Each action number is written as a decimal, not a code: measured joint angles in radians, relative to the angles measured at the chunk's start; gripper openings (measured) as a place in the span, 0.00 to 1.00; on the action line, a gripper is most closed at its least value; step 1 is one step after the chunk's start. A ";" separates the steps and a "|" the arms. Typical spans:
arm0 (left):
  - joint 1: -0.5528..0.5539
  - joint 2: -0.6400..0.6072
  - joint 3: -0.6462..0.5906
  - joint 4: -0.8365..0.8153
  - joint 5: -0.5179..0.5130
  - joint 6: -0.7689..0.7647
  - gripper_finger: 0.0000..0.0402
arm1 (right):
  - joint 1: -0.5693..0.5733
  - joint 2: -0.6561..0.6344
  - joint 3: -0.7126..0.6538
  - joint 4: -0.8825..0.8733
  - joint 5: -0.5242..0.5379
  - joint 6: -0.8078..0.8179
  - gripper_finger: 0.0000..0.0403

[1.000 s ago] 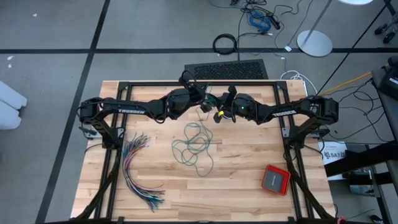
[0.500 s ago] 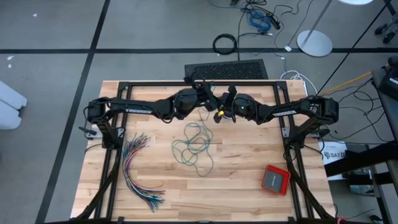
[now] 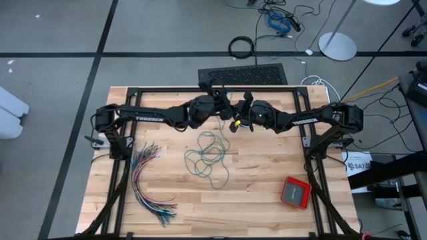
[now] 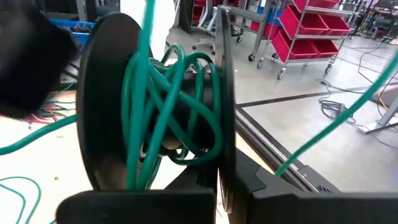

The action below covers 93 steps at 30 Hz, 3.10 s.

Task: Coil cords
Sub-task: Coil the green wire onto the spool

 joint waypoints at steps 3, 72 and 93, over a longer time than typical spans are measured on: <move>0.008 0.001 0.000 -0.022 -0.037 0.002 0.00 | 0.000 0.000 0.000 0.002 -0.001 0.000 0.00; 0.043 -0.010 -0.002 -0.037 -0.268 0.177 0.04 | -0.001 0.000 -0.001 0.044 -0.078 -0.002 0.00; 0.047 -0.115 -0.002 -0.255 -0.085 0.082 0.07 | 0.002 0.000 0.000 0.045 -0.114 -0.013 0.00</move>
